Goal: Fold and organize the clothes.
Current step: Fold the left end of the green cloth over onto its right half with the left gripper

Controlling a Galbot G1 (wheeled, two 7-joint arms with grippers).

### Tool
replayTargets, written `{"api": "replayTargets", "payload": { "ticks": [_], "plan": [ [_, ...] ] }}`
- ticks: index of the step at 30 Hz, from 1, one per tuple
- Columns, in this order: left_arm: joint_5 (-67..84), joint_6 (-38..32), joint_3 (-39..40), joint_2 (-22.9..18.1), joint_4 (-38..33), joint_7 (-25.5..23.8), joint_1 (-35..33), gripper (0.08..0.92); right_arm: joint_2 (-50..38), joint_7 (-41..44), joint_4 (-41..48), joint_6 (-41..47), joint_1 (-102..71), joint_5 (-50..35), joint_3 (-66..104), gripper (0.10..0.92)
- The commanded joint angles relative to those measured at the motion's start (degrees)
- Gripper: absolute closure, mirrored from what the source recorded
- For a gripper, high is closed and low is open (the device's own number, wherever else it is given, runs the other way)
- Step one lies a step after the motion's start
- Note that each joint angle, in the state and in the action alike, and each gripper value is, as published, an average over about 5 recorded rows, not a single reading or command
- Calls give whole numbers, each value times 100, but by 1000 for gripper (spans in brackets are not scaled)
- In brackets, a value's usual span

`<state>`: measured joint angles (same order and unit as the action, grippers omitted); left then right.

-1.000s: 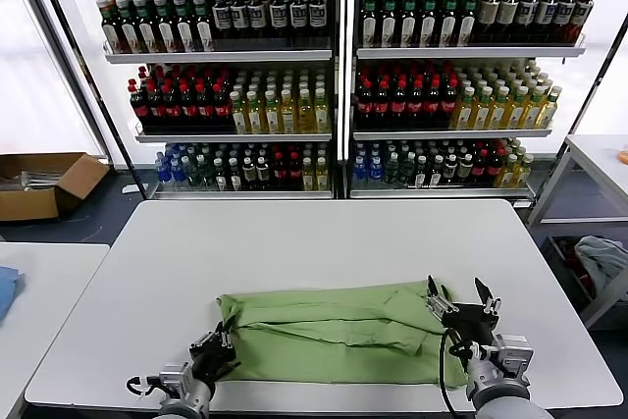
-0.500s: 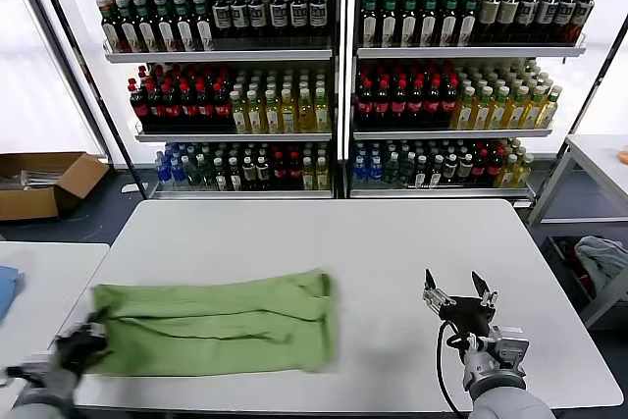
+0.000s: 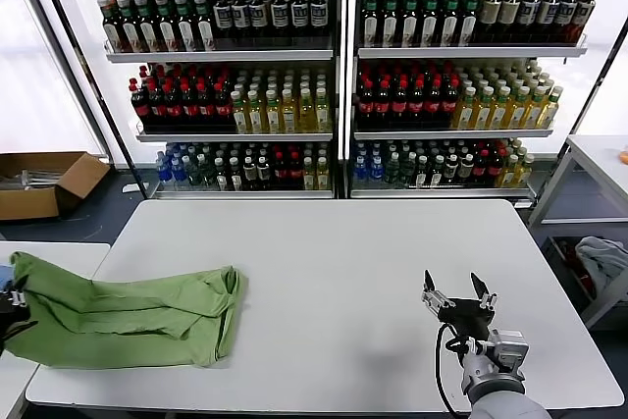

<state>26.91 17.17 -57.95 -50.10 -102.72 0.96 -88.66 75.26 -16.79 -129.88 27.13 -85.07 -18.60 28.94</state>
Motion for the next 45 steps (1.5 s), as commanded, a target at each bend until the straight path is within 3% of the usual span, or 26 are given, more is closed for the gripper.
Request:
{"api": "replayTargets", "payload": {
  "ticks": [1,6,10,25,40,45],
  "plan": [
    [-274,514,1943,-1182,-1339,278,383,895,50,-2,-82,-28,-200,49,22,203],
    [-595,676,2680,-1735,-1500,380,467,895,88,-2,-164,-43,-319,100,50,203],
    [-650,739,2956,-1927,-1449,452,548,895,112,0,-205,-72,-428,153,73,203],
    [-677,920,3216,-1941,-1704,480,811,895,193,2,-229,-216,-733,370,0,203],
    [-751,789,3452,-2097,-1091,227,1086,895,253,7,-168,-247,-782,450,-33,203],
    [-864,525,3606,-2305,-716,157,1037,838,245,23,-163,-239,-756,445,-62,203]
  ]
}}
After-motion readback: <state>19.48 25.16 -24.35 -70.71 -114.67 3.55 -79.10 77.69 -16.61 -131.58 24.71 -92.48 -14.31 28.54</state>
